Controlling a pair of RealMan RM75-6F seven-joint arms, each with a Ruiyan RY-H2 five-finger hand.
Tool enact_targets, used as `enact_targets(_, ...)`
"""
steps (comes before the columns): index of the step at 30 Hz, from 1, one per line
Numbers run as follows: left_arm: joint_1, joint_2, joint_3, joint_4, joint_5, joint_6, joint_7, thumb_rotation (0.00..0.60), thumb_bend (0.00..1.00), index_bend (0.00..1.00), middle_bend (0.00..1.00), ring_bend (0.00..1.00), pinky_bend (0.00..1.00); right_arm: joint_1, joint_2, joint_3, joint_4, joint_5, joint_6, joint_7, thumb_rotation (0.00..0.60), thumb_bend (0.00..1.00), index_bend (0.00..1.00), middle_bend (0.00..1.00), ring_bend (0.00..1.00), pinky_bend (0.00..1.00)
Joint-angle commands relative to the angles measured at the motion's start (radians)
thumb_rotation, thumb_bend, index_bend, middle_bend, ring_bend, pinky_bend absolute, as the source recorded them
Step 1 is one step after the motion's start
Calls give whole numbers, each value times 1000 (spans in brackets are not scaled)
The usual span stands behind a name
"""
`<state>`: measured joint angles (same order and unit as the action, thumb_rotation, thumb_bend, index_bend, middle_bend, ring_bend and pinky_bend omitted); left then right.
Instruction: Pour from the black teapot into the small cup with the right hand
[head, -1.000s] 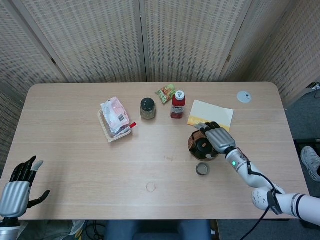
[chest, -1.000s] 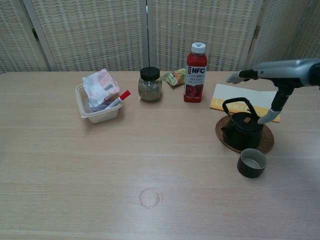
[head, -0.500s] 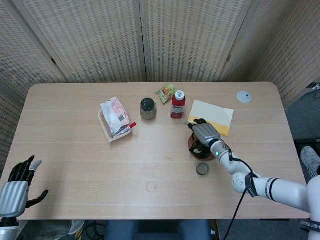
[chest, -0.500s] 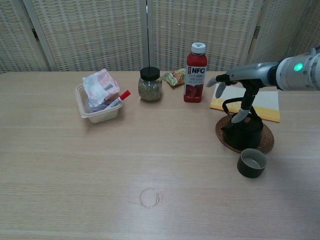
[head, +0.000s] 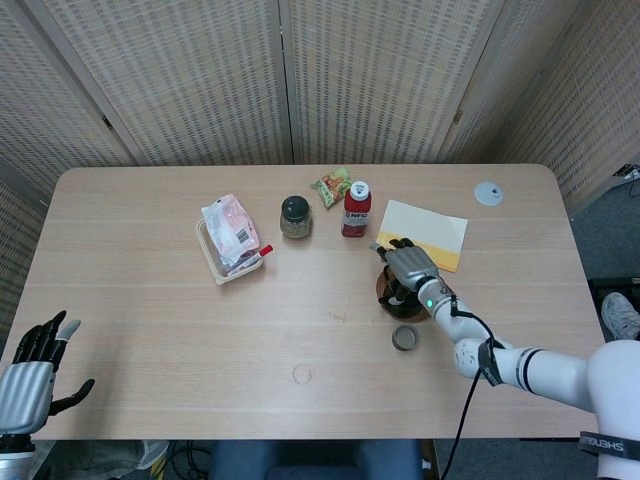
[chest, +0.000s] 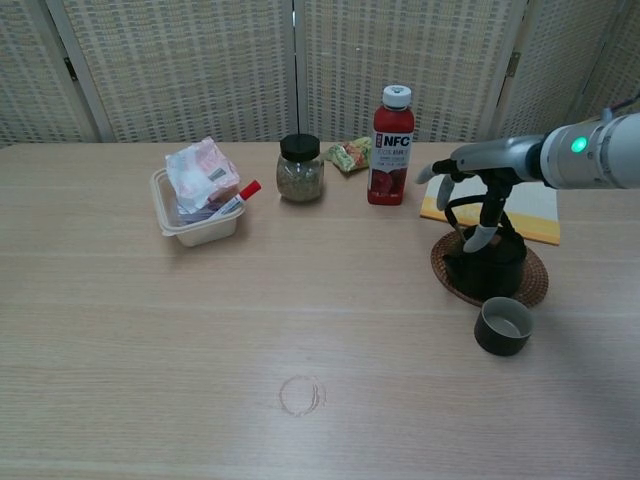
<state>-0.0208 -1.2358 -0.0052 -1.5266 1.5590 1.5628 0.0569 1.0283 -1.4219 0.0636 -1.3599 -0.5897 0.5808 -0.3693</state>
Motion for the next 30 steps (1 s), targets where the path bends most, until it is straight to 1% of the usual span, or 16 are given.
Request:
enact_targets(1,0,0,-1,0,-2,-1,0,600,205,104,0,72,46,12,-9,-12,20,17,-9,-1,600,13,11,254,0,0)
enact_targets(7,3,0,-1,2,-6,1,-1,600,205,104,0,72,46,21,-16,-18,34,21,-6,13,600,13,23,304,1,0)
enact_targets(14,2,2,-3,4,-8,0,-2,600,205,104,0,72,46,14,9,-16,-3,0,21,32,600,13,42,369,55,0)
enact_targets(20,0,2,-7,4,-8,1,-2,600,205,104,0,72,46,3,60,-25,-77,-22,51,35,600,13,80,405,106,0)
enact_targets(30,2,3,-5,3,-6,4,-1,600,205,104,0,72,46,-53,169,-57,-254,-113,145,28,600,17,82,408,122,0)
